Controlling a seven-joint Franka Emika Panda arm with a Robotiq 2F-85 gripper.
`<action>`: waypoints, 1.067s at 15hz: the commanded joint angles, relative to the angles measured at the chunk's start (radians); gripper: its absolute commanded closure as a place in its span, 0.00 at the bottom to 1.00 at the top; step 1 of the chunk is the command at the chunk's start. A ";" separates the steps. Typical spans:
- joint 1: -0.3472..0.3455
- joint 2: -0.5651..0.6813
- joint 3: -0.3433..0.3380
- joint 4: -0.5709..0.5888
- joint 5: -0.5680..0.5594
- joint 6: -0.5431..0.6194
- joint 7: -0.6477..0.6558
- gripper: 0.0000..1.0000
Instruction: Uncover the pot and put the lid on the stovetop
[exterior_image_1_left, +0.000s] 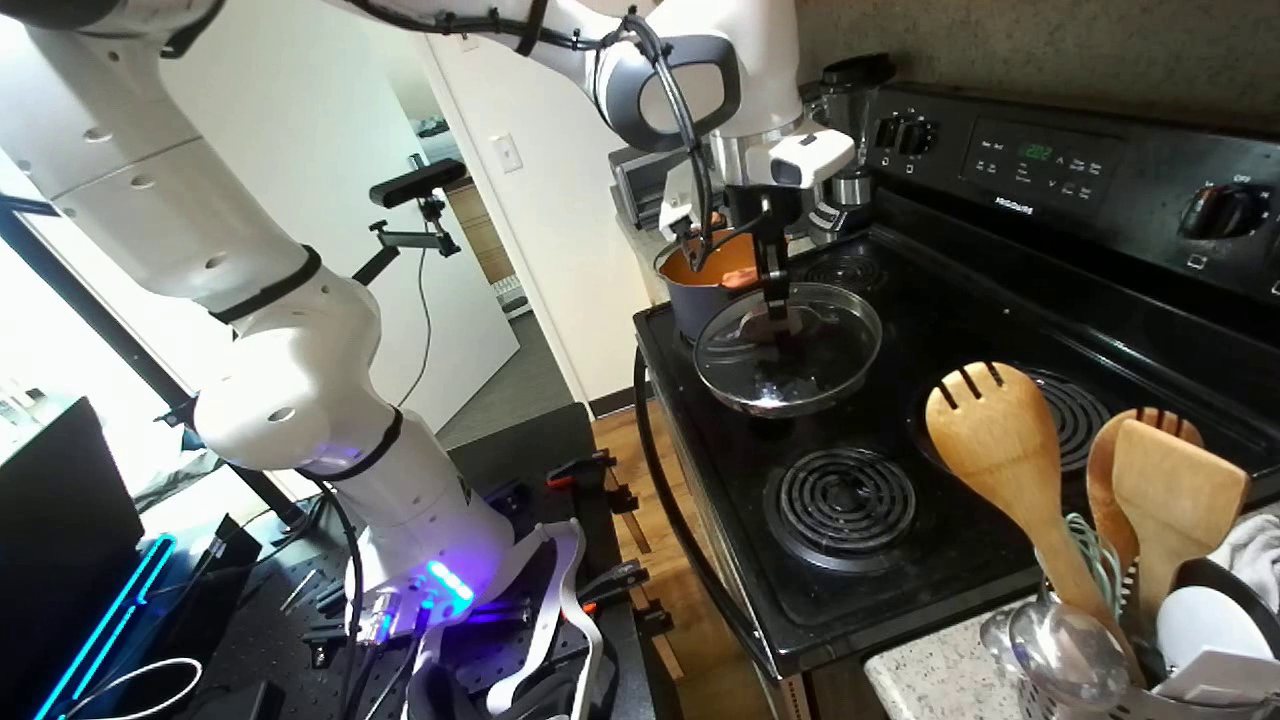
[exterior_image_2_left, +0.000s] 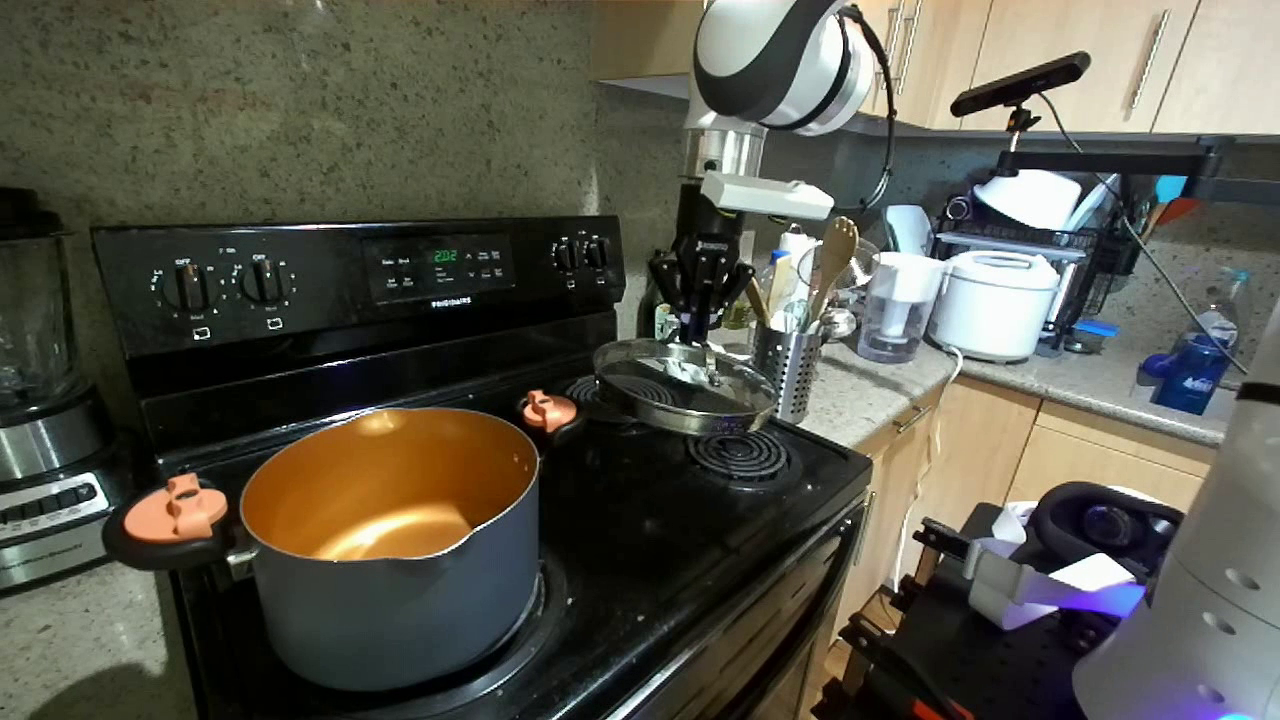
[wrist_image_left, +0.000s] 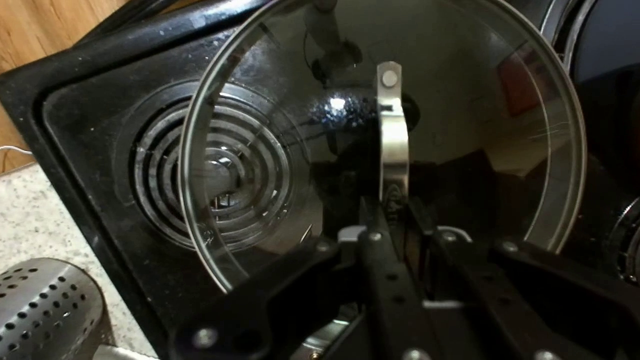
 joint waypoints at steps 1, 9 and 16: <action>0.010 0.023 0.007 0.016 0.007 0.033 0.002 0.96; 0.022 0.090 0.007 -0.002 0.018 0.148 -0.029 0.96; 0.039 0.162 0.010 -0.008 0.001 0.240 -0.028 0.96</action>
